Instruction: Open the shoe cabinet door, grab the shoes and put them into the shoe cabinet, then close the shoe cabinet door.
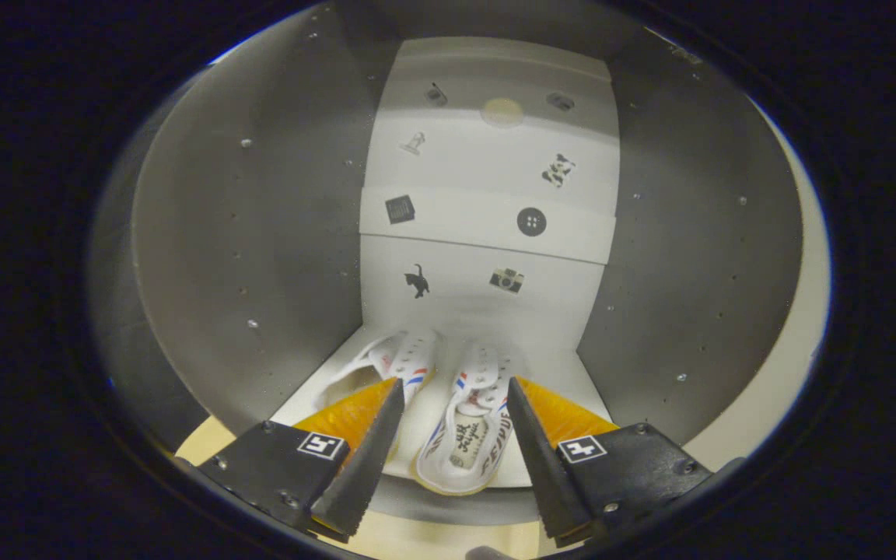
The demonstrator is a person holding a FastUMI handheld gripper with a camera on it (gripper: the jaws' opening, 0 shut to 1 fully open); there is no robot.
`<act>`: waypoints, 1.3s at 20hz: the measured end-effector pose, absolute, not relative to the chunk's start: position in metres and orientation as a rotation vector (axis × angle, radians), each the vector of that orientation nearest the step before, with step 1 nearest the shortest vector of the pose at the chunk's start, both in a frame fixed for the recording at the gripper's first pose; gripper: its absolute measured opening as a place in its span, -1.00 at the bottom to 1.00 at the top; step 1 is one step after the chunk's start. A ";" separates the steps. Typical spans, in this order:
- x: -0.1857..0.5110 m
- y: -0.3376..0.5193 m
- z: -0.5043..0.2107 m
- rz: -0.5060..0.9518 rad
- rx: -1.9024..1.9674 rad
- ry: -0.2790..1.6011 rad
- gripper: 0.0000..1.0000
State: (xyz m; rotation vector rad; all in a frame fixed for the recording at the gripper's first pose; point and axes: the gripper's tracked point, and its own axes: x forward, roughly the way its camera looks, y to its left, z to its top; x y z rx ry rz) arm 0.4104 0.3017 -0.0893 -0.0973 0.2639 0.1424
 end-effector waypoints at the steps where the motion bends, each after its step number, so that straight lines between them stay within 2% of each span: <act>1: 0.398 0.305 -0.086 0.149 -0.103 0.252 0.71; 6: 0.316 0.319 -0.065 0.178 -0.099 0.192 0.71; 9: 0.261 0.318 -0.056 0.184 -0.076 0.169 0.99; 18: 0.095 0.279 -0.028 0.189 -0.010 0.093 1.00; 26: -0.023 0.167 -0.019 0.135 0.049 0.064 1.00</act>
